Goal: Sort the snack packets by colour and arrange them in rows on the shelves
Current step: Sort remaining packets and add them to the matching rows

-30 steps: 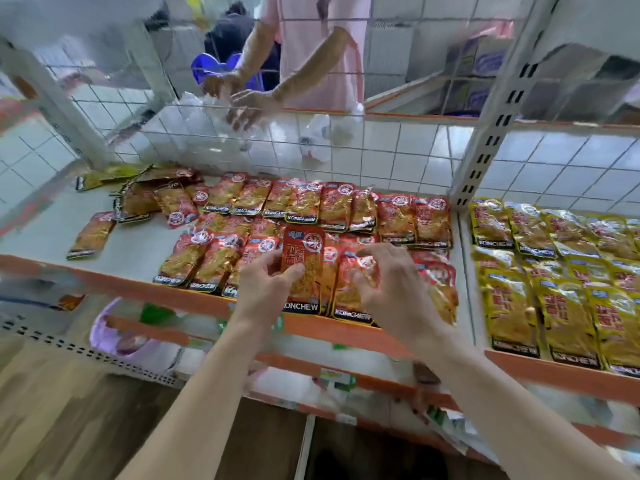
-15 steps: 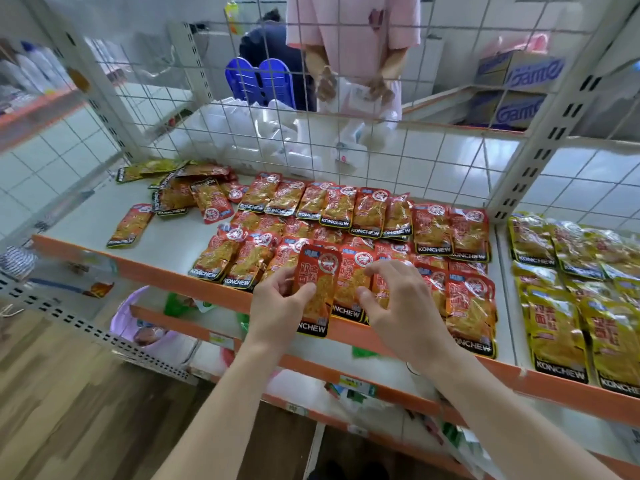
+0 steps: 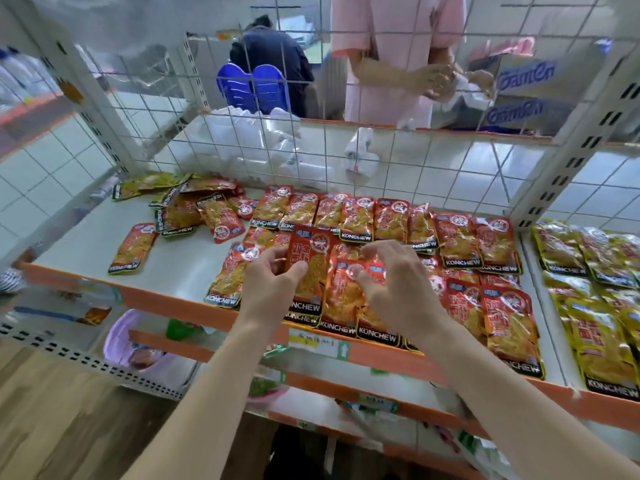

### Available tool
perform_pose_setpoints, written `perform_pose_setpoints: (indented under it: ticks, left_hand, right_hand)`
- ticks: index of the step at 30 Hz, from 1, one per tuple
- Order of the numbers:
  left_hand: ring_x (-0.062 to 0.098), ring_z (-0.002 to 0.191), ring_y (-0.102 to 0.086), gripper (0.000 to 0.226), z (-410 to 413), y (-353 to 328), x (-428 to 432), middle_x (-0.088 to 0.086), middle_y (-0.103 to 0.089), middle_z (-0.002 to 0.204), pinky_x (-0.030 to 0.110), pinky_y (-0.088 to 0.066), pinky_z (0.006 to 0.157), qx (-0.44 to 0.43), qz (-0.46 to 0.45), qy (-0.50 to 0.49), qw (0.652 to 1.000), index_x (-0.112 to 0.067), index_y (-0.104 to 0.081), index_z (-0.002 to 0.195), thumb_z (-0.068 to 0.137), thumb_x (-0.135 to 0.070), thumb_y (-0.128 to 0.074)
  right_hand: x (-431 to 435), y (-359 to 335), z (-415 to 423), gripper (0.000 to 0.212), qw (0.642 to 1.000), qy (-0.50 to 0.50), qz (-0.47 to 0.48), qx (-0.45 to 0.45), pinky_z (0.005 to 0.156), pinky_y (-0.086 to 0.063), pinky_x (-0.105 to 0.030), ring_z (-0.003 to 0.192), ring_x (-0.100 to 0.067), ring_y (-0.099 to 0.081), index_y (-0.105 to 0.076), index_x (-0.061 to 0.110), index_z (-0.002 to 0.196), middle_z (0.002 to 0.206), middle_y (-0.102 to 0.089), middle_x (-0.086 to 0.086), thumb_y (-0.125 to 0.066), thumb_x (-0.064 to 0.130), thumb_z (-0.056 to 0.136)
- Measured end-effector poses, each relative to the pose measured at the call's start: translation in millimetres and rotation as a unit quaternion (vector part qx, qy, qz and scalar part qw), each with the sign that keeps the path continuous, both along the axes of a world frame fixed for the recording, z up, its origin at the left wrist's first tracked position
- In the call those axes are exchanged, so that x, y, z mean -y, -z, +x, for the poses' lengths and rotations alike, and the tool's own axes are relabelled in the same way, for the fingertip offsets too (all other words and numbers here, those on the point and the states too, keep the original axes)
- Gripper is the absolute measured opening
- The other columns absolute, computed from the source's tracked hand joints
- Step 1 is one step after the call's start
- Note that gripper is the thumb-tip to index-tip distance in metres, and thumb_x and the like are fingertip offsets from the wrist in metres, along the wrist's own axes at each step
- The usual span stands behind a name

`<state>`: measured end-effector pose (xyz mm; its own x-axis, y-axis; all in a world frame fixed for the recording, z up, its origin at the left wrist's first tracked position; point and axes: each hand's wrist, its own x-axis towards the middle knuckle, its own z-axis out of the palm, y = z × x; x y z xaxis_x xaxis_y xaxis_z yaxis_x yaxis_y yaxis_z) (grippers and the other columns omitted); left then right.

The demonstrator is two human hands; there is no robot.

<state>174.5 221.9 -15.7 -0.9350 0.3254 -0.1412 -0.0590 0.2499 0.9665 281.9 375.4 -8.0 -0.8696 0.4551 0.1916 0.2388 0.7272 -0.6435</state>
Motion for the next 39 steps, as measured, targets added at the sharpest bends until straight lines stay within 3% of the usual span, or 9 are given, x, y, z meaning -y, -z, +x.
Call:
perform_pose_setpoints:
  ticks: [5,8,11,15,19,24,31,35,39]
  left_hand:
    - [0.022,0.086,-0.073,0.015,-63,7,1,0.001,-0.075,0.091,0.044,-0.060,0.083,0.019,-0.009,0.016,1.000,-0.020,-0.066,0.102,0.089,-0.018,-0.072]
    - [0.016,0.081,-0.071,0.020,-94,11,-5,-0.003,-0.074,0.088,0.033,-0.059,0.076,0.021,-0.013,0.026,0.999,-0.020,-0.066,0.107,0.088,-0.018,-0.073]
    - [0.014,0.080,-0.068,0.014,-127,14,-18,-0.003,-0.071,0.088,0.025,-0.052,0.067,-0.011,-0.052,0.044,0.998,-0.020,-0.068,0.100,0.087,-0.018,-0.073]
    - [0.016,0.080,-0.065,0.012,-159,19,-36,-0.001,-0.070,0.087,0.030,-0.052,0.066,-0.047,-0.099,0.061,0.992,-0.016,-0.067,0.096,0.086,-0.021,-0.072]
    - [0.024,0.083,-0.067,0.011,-178,22,-56,0.002,-0.069,0.085,0.042,-0.056,0.078,-0.068,-0.136,0.095,0.984,-0.015,-0.066,0.092,0.086,-0.023,-0.071]
    - [0.019,0.079,-0.061,0.015,-191,20,-75,-0.002,-0.063,0.081,0.032,-0.048,0.074,-0.123,-0.178,0.109,0.970,-0.009,-0.065,0.097,0.090,-0.022,-0.068]
    - [0.029,0.094,-0.061,0.035,-191,29,-84,0.006,-0.064,0.095,0.038,-0.048,0.078,-0.234,-0.318,0.106,0.913,-0.010,-0.063,0.102,0.090,-0.043,-0.062]
    - [0.035,0.111,-0.057,0.049,-185,35,-81,0.017,-0.062,0.116,0.043,-0.045,0.089,-0.286,-0.388,0.105,0.870,-0.005,-0.060,0.118,0.093,-0.046,-0.053]
    - [0.037,0.115,-0.054,0.053,-181,35,-80,0.020,-0.059,0.122,0.045,-0.045,0.089,-0.315,-0.413,0.102,0.849,-0.002,-0.056,0.124,0.095,-0.045,-0.052]
  right_hand:
    - [10,2,-44,0.038,0.999,0.036,0.017,0.021,0.107,-0.039,-0.036,0.123,-0.019,-0.048,-0.058,0.013,0.128,0.128,-0.060,-0.002,-0.063,0.029,0.094]
    - [8,0,-67,0.038,0.998,0.057,0.011,0.033,0.108,-0.040,-0.044,0.124,-0.022,-0.048,-0.058,0.013,0.128,0.129,-0.060,-0.004,-0.064,0.027,0.094]
    - [7,-1,-91,0.037,0.995,0.087,0.019,0.037,0.105,-0.042,-0.046,0.121,-0.025,-0.050,-0.059,0.011,0.126,0.126,-0.061,-0.007,-0.064,0.026,0.093]
    - [0,1,-113,0.038,0.992,0.115,0.031,0.048,0.102,-0.043,-0.048,0.119,-0.025,-0.051,-0.059,0.012,0.126,0.124,-0.062,-0.006,-0.063,0.029,0.092]
    - [-9,2,-124,0.037,0.989,0.132,0.021,0.057,0.101,-0.045,-0.045,0.118,-0.023,-0.052,-0.057,0.012,0.126,0.125,-0.061,-0.006,-0.062,0.029,0.094]
    - [-19,1,-131,0.039,0.988,0.142,0.008,0.055,0.102,-0.045,-0.047,0.120,-0.023,-0.052,-0.057,0.014,0.129,0.127,-0.061,-0.006,-0.062,0.029,0.094]
    - [-30,3,-136,0.041,0.989,0.136,0.009,0.050,0.106,-0.041,-0.039,0.124,-0.023,-0.050,-0.055,0.012,0.133,0.131,-0.060,-0.008,-0.060,0.028,0.095]
    - [-33,7,-136,0.040,0.990,0.131,-0.001,0.048,0.106,-0.041,-0.040,0.122,-0.021,-0.050,-0.055,0.012,0.132,0.130,-0.060,-0.007,-0.060,0.027,0.095]
    - [-33,10,-135,0.038,0.990,0.129,-0.005,0.053,0.105,-0.042,-0.042,0.121,-0.021,-0.051,-0.056,0.012,0.130,0.129,-0.061,-0.006,-0.060,0.028,0.096]
